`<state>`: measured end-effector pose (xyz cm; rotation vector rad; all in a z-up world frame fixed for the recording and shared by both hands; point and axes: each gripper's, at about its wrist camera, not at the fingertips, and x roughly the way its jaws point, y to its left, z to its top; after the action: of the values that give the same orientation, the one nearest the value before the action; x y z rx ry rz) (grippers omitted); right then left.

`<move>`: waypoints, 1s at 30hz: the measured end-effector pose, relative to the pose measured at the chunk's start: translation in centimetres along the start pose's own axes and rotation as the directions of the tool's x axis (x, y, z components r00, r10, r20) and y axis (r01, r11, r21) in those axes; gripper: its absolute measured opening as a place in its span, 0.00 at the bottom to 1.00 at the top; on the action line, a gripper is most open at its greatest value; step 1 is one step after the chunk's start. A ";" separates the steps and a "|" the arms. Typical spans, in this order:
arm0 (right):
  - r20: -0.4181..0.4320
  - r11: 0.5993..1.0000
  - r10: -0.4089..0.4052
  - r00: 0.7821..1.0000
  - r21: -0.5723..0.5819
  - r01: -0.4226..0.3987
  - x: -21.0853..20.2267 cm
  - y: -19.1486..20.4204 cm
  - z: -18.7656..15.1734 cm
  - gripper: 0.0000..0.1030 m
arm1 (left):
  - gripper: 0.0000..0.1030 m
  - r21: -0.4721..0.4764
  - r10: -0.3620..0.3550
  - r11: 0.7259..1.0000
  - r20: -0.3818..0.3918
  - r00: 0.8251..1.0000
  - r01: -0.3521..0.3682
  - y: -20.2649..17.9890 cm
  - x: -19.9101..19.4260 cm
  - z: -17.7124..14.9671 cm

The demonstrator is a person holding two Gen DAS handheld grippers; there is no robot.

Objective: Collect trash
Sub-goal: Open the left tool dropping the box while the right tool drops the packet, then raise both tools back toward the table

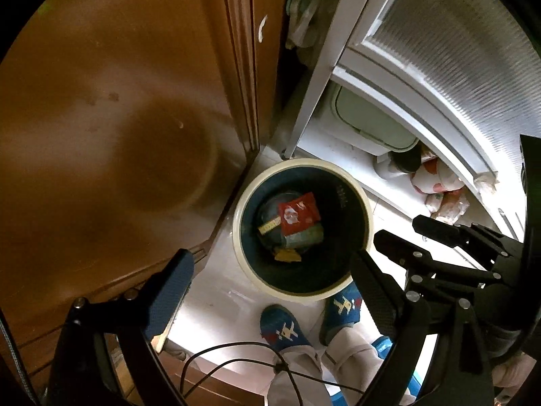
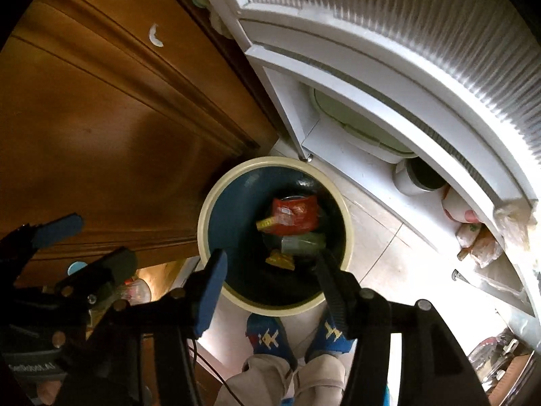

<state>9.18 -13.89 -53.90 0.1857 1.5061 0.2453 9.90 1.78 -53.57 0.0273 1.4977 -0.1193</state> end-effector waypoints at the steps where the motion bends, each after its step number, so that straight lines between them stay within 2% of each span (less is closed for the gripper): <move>1: 0.003 1.000 0.001 1.000 0.003 -0.001 -0.3 0.0 -0.1 0.54 | 0.90 -0.002 -0.004 1.000 0.002 1.000 0.004 -0.1 -0.6 -0.1; 10: 0.027 0.999 -0.001 1.000 0.038 0.000 -6.4 0.0 -2.0 0.54 | 0.96 0.004 -0.043 0.999 0.010 0.999 0.043 -1.4 -6.3 -1.4; 19: 0.081 0.999 -0.028 0.996 0.037 0.025 -15.9 0.9 -3.5 0.54 | 0.97 0.064 -0.096 0.994 0.070 0.993 0.092 -3.6 -17.0 -2.7; 24: 0.145 0.999 -0.044 0.988 0.020 0.042 -22.4 2.1 -4.3 0.54 | 0.98 0.131 -0.135 0.984 0.144 0.980 0.117 -4.5 -24.2 -3.0; 30: 0.237 0.998 -0.068 0.969 0.000 0.070 -29.2 3.5 -5.1 0.54 | 0.99 0.193 -0.172 0.973 0.243 0.954 0.126 -5.0 -31.5 -2.9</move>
<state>2.50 -18.67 -25.22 0.1497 1.2712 0.1672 4.35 -0.91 -22.18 0.0383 1.2230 -0.3650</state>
